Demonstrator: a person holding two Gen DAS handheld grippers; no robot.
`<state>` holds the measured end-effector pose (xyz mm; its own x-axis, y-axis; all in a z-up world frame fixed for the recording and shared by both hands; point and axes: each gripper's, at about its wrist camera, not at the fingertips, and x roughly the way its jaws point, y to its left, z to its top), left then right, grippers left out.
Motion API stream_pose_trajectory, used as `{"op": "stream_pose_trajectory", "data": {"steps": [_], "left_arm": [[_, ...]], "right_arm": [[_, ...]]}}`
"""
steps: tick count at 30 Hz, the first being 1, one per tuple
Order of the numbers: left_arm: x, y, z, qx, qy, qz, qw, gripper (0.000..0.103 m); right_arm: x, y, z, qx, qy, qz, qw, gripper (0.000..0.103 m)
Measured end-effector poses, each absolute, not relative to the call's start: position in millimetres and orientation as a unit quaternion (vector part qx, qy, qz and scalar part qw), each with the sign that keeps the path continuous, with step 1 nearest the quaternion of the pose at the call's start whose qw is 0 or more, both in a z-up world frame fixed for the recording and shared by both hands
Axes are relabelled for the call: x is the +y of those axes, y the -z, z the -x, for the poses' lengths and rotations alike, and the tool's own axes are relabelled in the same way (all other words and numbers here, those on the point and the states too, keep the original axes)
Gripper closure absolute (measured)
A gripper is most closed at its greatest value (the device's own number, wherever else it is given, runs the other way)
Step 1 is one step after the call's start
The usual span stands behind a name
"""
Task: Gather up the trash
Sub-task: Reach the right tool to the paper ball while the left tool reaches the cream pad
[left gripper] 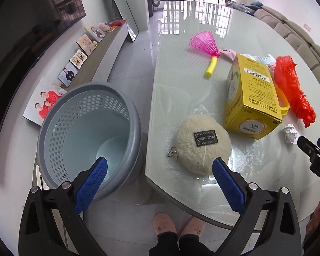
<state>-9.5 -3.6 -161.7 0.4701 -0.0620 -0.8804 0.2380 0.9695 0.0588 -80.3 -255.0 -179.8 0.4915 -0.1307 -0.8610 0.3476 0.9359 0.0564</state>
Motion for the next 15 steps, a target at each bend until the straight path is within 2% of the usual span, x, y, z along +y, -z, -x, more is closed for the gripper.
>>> {"op": "stream_pose_trajectory", "data": {"steps": [15], "left_arm": [[-13.3, 161.8, 10.2, 0.491, 0.074, -0.086, 0.864, 0.006]], "right_arm": [[-250.0, 198.2, 64.2, 0.479, 0.107, -0.077, 0.868, 0.009]]}}
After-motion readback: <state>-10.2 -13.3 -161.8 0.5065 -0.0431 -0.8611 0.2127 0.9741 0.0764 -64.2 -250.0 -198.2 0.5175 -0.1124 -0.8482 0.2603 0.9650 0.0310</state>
